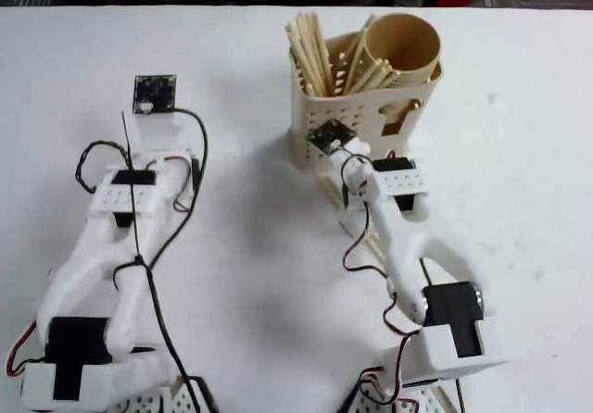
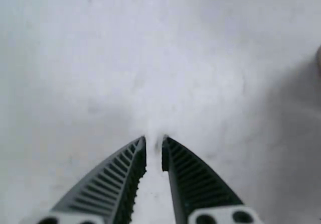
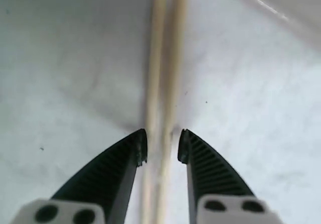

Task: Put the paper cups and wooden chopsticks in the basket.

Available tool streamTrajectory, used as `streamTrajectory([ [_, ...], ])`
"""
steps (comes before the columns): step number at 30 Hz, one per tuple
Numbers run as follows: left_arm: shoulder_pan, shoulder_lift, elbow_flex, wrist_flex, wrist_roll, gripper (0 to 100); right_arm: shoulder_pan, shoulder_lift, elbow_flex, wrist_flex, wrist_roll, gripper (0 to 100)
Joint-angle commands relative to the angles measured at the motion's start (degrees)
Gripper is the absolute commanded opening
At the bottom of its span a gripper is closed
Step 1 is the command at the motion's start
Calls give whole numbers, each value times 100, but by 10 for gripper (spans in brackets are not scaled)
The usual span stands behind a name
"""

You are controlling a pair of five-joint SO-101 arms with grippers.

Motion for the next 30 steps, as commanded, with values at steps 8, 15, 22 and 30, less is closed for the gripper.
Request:
streamTrajectory([
  [8,-22,-277,-105,-97,-18,76,127,-48,229,-567,360,118],
  [15,-31,-277,-105,-97,-18,76,215,-48,281,-725,396,118],
  [22,-31,-277,-105,-97,-18,76,251,-110,352,-708,343,22],
  [30,-22,-268,-105,-97,-18,76,233,-1051,325,-374,0,16],
])
